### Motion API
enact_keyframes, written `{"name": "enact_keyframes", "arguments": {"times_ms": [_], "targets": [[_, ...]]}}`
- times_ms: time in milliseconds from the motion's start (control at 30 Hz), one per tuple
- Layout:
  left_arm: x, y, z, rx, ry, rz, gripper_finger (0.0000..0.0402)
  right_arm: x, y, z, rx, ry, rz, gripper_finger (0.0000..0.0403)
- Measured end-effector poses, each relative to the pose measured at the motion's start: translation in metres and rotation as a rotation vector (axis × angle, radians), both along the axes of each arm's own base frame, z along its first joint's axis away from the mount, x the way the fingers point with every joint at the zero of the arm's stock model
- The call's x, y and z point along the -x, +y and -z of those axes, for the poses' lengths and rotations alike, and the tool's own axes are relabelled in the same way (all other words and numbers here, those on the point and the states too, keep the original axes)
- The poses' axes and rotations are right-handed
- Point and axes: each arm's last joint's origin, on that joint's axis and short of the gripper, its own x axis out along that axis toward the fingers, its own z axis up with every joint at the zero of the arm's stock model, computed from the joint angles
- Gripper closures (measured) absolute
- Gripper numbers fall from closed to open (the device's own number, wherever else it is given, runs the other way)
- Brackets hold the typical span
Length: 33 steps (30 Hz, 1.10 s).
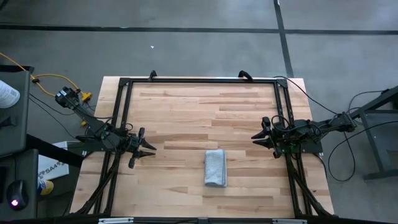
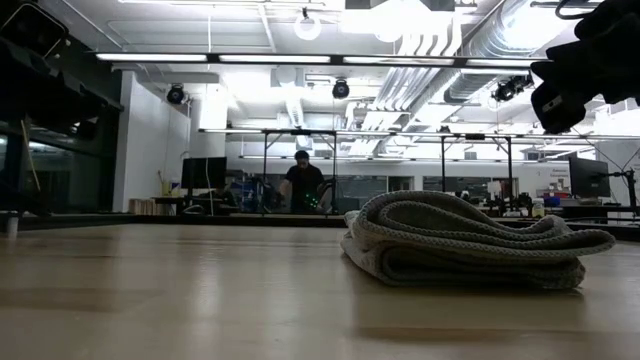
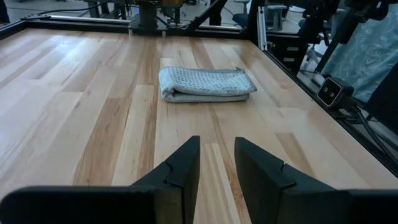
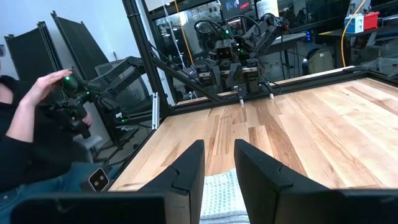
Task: Fold microfiber towels
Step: Return to Home Position
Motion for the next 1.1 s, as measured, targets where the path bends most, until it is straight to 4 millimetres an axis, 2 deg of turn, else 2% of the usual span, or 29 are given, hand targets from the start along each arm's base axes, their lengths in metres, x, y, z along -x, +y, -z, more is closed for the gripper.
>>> {"name": "enact_keyframes", "arguments": {"times_ms": [333, 433, 600, 667, 1100], "targets": [[0.000, -0.001, 0.000, 0.004, 0.005, 0.027, 0.0302, 0.000, 0.000, 0.000, 0.000, 0.000, 0.000, 0.0321], [0.002, -0.005, 0.002, 0.003, 0.035, 0.191, 0.0302, 0.000, 0.000, 0.000, 0.000, 0.000, 0.000, 0.0321], [0.009, -0.013, 0.007, -0.072, 0.068, 0.586, 0.0302, 0.000, 0.000, 0.000, 0.000, 0.000, 0.000, 0.0321], [0.010, -0.015, 0.004, -0.086, 0.039, 0.662, 0.0302, 0.000, 0.000, 0.000, 0.000, 0.000, 0.000, 0.0321], [0.010, -0.014, 0.003, -0.104, 0.061, 0.650, 0.0302, 0.000, 0.000, 0.000, 0.000, 0.000, 0.000, 0.0321]]}}
